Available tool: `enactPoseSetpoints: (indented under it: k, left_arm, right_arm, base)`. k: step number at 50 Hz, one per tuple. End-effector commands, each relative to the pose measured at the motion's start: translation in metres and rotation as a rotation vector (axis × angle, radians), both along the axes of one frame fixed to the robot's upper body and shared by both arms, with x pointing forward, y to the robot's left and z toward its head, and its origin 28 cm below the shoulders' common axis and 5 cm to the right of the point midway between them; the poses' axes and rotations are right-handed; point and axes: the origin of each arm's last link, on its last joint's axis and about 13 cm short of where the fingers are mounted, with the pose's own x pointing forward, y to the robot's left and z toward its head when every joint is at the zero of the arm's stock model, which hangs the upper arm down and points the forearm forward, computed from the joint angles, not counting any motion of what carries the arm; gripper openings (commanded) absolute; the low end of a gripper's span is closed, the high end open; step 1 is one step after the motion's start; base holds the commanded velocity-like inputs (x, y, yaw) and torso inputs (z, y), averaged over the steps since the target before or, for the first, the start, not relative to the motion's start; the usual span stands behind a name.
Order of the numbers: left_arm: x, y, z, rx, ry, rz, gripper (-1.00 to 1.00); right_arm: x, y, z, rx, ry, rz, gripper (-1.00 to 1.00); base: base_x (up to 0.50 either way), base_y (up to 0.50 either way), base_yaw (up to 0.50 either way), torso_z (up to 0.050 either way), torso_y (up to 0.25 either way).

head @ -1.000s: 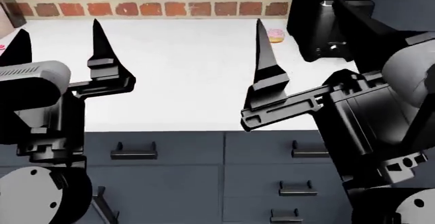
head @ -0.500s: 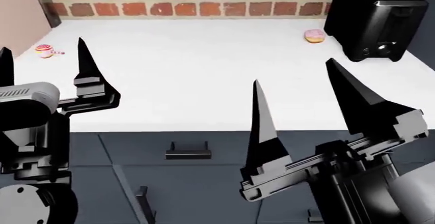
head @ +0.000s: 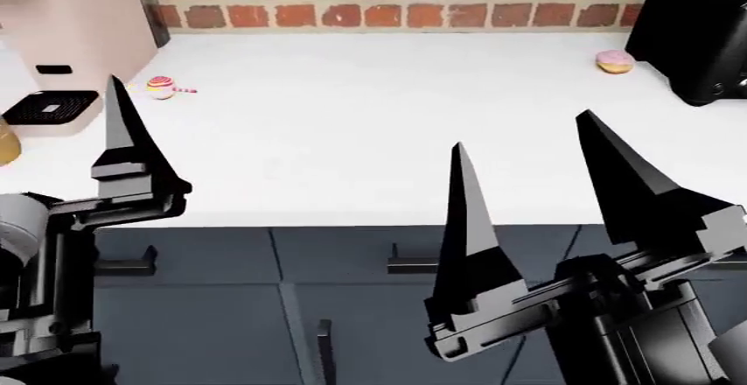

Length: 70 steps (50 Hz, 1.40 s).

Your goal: Pick the bar and peanut butter from the counter and place them in the cabinets closest to them.

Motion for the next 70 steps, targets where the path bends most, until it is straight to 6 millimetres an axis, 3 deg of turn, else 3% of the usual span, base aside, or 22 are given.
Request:
enactPoseSetpoints:
  k: [1, 45, 70]
  left_arm:
    - [-0.0076, -0.0013, 0.0011, 0.011, -0.027, -0.008, 1.0]
    - [-0.0069, -0.0034, -0.0005, 0.051, -0.01, -0.002, 1.0]
    - [-0.0065, -0.004, -0.0013, 0.058, -0.007, -0.006, 1.0]
  right_arm:
    - [-0.0015, -0.0004, -0.0008, 0.001, 0.002, -0.015, 1.0]
    - [-0.0067, 0.0023, 0.0015, -0.019, -0.029, -0.036, 1.0]
    - [-0.0084, 0.0033, 0.0017, -0.03, -0.055, -0.067, 1.0]
  base:
    - [0.01, 0.5, 0.0, 0.0, 0.0]
    - [0.01, 0.5, 0.0, 0.0, 0.0]
    - [0.29, 0.47, 0.0, 0.0, 0.0]
